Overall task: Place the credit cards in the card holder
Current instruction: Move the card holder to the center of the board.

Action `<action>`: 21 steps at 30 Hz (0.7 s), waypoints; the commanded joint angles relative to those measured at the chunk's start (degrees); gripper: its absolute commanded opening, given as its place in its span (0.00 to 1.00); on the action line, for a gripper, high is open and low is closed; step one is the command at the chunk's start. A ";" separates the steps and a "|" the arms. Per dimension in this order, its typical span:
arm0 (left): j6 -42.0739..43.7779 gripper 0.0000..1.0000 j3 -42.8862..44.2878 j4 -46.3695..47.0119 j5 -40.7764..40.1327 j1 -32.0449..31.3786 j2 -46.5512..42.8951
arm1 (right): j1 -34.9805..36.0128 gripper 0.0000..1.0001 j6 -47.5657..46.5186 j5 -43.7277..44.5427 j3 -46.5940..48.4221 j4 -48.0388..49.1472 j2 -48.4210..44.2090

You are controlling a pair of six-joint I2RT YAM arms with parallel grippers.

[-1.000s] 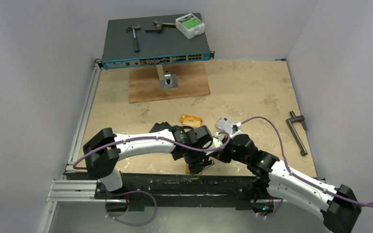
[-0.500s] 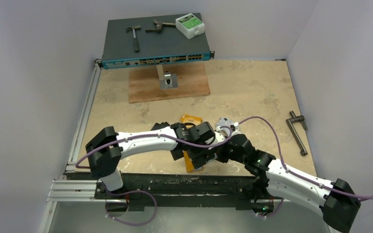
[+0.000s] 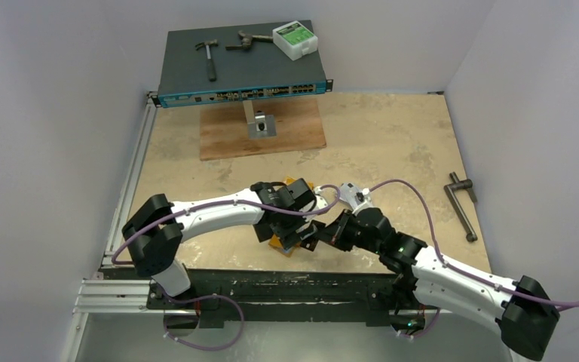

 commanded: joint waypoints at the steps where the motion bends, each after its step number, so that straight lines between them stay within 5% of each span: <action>1: 2.04 0.76 -2.19 -2.06 -1.49 3.30 -4.89 | 0.31 0.00 -0.99 0.02 1.68 3.20 0.93; 13: 3.29 0.74 -3.15 -1.92 -1.18 12.48 -5.50 | 0.36 0.00 -3.71 -0.13 2.46 6.42 6.18; 21: 2.95 0.61 -0.18 -2.32 2.00 16.36 -4.55 | 0.34 0.00 -6.98 -1.38 4.90 9.49 12.49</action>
